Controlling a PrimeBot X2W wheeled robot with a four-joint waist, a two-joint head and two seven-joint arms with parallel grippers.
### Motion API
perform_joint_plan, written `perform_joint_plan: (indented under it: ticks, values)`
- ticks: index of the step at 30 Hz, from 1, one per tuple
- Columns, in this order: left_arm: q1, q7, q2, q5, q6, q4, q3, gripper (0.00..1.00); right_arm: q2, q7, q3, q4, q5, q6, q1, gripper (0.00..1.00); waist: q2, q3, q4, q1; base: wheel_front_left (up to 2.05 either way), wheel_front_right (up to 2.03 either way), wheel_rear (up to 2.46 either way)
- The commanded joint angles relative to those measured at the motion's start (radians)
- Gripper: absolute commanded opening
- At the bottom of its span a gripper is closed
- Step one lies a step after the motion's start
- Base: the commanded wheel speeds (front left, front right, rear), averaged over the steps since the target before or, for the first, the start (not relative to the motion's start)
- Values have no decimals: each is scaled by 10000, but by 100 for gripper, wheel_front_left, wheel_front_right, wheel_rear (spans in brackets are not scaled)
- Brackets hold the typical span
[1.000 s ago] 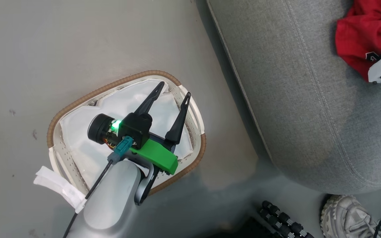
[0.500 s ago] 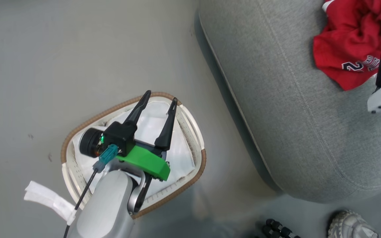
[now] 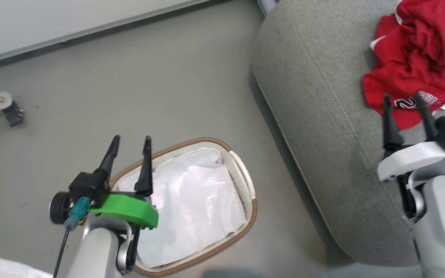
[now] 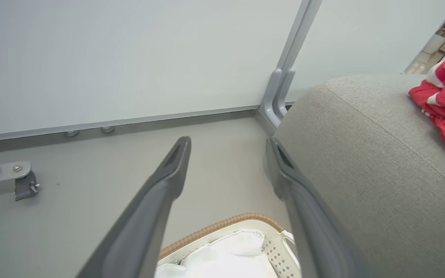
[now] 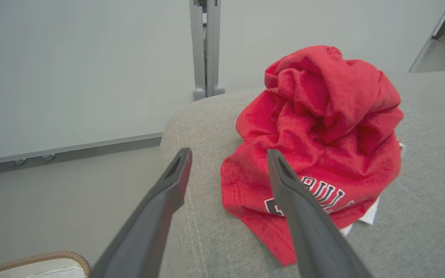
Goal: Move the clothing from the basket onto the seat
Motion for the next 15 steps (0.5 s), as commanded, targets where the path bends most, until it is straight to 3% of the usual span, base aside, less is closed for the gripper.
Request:
perform_joint_plan:
  ticks: [1,7,15]
  values:
    - [235,7,22,48,94,-13,178,100,57,2,142,-83,84,-14,204,100,0,-573,663,1,0,0,0]
    - [748,7,18,271,544,11,1034,100,453,2,872,-348,85,-14,499,100,0,-890,1268,1,0,0,0]
    - [1280,8,16,353,823,-9,1580,100,715,0,1676,-474,142,-14,921,100,0,-1327,1816,1,0,0,0]
